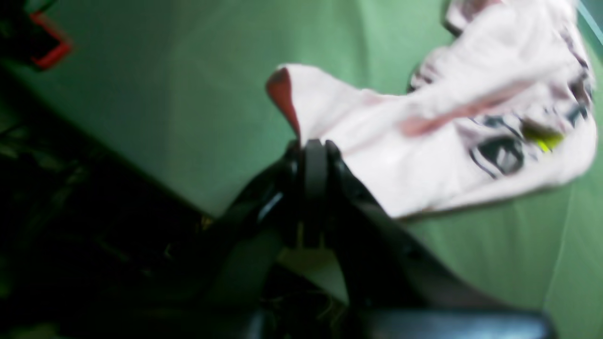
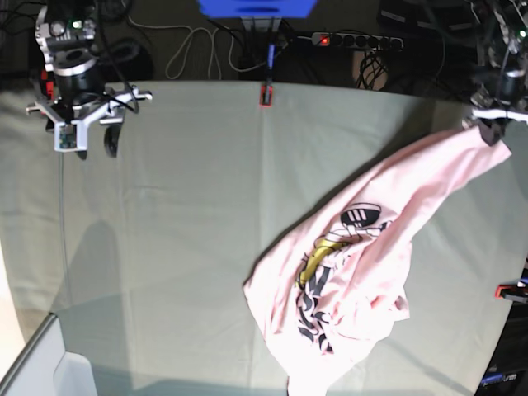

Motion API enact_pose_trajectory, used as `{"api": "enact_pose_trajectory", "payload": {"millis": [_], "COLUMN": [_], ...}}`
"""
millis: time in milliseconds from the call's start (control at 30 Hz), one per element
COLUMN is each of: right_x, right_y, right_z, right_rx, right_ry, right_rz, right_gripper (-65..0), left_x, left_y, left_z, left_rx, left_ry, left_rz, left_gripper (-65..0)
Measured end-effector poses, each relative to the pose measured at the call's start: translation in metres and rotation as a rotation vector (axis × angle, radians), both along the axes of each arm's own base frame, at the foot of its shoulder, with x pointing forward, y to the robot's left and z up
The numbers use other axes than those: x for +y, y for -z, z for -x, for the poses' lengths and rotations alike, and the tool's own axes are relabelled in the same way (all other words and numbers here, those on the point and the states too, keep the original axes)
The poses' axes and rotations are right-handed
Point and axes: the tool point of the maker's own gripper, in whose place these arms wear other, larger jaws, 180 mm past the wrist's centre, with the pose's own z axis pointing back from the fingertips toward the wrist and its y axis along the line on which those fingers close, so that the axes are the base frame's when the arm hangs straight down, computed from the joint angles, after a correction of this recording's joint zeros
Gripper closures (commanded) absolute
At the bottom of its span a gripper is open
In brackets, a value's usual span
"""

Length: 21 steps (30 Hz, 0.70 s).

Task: Layout the t-shirt on the table in an organized manner, then fold the t-shirt properly
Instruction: 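Lift the grasped t-shirt up with the left gripper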

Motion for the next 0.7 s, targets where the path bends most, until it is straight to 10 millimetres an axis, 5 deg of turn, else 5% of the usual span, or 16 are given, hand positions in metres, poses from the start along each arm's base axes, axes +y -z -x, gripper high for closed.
{"api": "enact_pose_trajectory", "payload": {"millis": [133, 233, 367, 500, 700], "right_x": [0.000, -0.001, -0.002, -0.004, -0.010], "right_y": [0.001, 0.006, 0.016, 0.014, 0.012], "right_z": [0.001, -0.002, 0.005, 0.003, 0.002], "right_rx": [0.005, 0.009, 0.047, 0.035, 0.033], "right_ry": [0.001, 0.004, 0.010, 0.012, 0.000], "right_rz": [0.000, -0.005, -0.007, -0.004, 0.020], "right_gripper": [-29.2, -29.2, -29.2, -29.2, -29.2], "left_x": [-0.013, -0.026, -0.073, -0.126, -0.135], "left_y": [0.006, -0.018, -0.038, -0.030, 0.004], "left_z": [0.005, -0.007, -0.035, -0.046, -0.037], "left_rx": [0.006, -0.061, -0.145, -0.138, -0.020], "left_ry": [0.015, 0.037, 0.156, 0.286, 0.329], "left_rz": [0.025, 0.003, 0.042, 0.118, 0.080], "left_gripper": [0.0, 0.0, 0.0, 0.0, -0.7]}}
